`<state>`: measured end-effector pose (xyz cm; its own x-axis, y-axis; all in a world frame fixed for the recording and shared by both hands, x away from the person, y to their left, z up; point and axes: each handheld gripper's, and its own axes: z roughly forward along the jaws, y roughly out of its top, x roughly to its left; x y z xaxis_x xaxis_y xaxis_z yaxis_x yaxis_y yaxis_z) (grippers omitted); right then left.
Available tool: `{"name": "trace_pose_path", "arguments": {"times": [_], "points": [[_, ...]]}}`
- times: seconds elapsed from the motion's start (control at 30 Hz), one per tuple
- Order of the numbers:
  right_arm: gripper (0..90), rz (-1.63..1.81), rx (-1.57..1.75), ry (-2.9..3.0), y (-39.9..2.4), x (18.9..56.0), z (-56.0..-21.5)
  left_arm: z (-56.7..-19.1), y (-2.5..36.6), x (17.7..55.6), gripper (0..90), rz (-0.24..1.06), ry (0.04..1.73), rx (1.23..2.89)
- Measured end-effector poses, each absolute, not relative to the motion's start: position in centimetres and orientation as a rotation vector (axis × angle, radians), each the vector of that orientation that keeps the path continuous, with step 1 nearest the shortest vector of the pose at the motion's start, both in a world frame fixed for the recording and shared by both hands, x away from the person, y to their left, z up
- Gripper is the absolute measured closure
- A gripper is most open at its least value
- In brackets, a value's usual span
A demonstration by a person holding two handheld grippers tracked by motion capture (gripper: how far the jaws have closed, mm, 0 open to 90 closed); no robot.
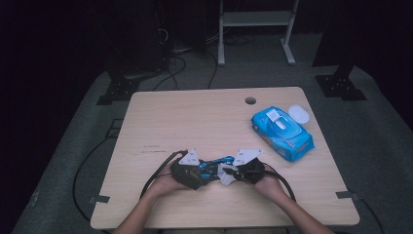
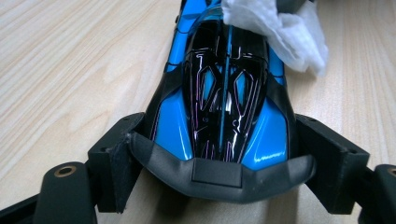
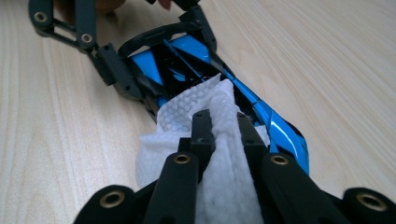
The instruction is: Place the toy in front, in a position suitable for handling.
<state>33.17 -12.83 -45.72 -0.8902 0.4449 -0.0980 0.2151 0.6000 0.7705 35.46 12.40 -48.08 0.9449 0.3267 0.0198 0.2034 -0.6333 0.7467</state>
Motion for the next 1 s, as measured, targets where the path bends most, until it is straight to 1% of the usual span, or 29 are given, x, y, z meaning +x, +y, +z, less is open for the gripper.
{"name": "trace_pose_path", "arguments": {"times": [0.1, 0.23, 0.33, 0.4, 0.6, 0.73, 0.87, 1.0], "points": [[82.1, 1.18, 0.541, 2.537, -12.3, 33.2, -45.6, -48.1, 12.5, 35.5, 21.9, 0.193, 0.371, 2.277], [82.2, 1.299, 0.523, 2.553, -10.4, 33.3, -45.6, -48.1, 12.6, 35.5, 22.0, 0.192, 0.373, 2.27], [82.4, 1.299, 0.487, 2.549, -9.5, 33.3, -45.7, -48.1, 12.7, 35.5, 22.0, 0.188, 0.369, 2.27], [82.5, 1.268, 0.464, 2.544, -9.6, 33.4, -45.5, -48.2, 12.7, 35.4, 23.6, 0.208, 0.355, 2.279], [83.0, 1.194, 0.466, 2.503, -10.2, 33.7, -45.1, -48.2, 12.7, 35.5, 23.6, 0.21, 0.349, 2.282], [83.0, 1.312, 0.488, 2.557, -8.5, 34.0, -45.3, -48.1, 12.6, 35.5, 23.7, 0.212, 0.35, 2.281], [83.0, 1.306, 0.413, 2.588, -6.6, 33.7, -45.6, -48.1, 12.8, 35.4, 23.7, 0.212, 0.347, 2.285], [83.2, 1.266, 0.429, 2.562, -7.9, 34.1, -45.4, -48.2, 12.8, 35.5, 23.7, 0.208, 0.342, 2.275]]}}
